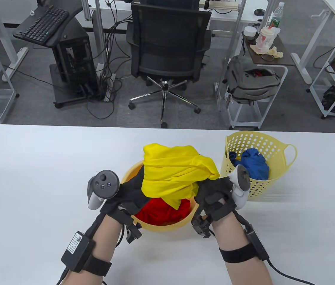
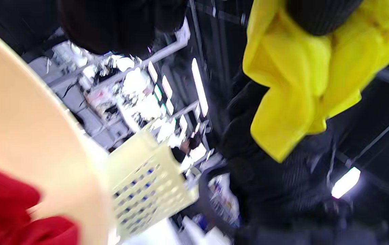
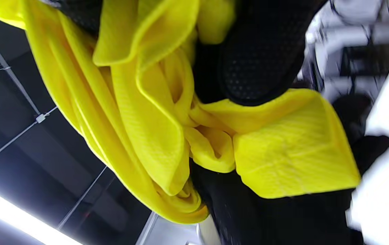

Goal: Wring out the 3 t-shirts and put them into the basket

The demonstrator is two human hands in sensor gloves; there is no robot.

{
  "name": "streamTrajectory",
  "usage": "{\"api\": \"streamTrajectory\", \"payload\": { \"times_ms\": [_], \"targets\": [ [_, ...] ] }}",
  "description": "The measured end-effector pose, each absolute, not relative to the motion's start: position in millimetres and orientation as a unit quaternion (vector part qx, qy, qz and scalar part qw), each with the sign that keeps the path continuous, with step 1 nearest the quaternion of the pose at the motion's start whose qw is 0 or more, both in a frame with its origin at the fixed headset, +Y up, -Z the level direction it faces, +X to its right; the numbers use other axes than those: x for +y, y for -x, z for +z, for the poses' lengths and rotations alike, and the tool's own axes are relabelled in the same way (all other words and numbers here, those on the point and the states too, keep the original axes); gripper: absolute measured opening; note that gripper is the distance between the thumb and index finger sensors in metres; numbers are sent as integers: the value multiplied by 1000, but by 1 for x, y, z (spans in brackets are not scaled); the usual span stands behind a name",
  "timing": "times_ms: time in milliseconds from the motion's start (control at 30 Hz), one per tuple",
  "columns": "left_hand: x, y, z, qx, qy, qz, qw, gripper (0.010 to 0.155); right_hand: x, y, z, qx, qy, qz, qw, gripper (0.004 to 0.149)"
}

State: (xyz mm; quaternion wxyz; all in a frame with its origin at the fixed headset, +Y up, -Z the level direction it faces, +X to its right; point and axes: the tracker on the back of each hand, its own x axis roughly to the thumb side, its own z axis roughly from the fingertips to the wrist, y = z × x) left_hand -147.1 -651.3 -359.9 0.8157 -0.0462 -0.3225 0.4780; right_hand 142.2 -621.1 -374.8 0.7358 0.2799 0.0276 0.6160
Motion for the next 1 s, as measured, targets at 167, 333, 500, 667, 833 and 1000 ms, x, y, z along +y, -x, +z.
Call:
{"api": "streamTrajectory", "payload": {
  "times_ms": [167,333,500,667,833,1000],
  "targets": [
    [-663,142,-361,-359,137,640,665,109,-607,-159,-368,-79,-290,697,651,53],
    [-673,133,-362,-340,164,750,543,116,-613,-133,-367,-29,-356,715,601,52],
    [-675,141,-365,-299,134,769,549,81,-621,-118,-367,4,-363,710,603,52],
    [-670,133,-363,-335,143,762,535,62,-635,-120,-380,84,-343,639,683,53],
    [-671,134,-364,-356,147,731,564,52,-637,-128,-384,79,-290,660,688,51],
    [-670,136,-363,-364,187,717,565,58,-637,-135,-389,120,-285,669,676,50]
  ]
}}
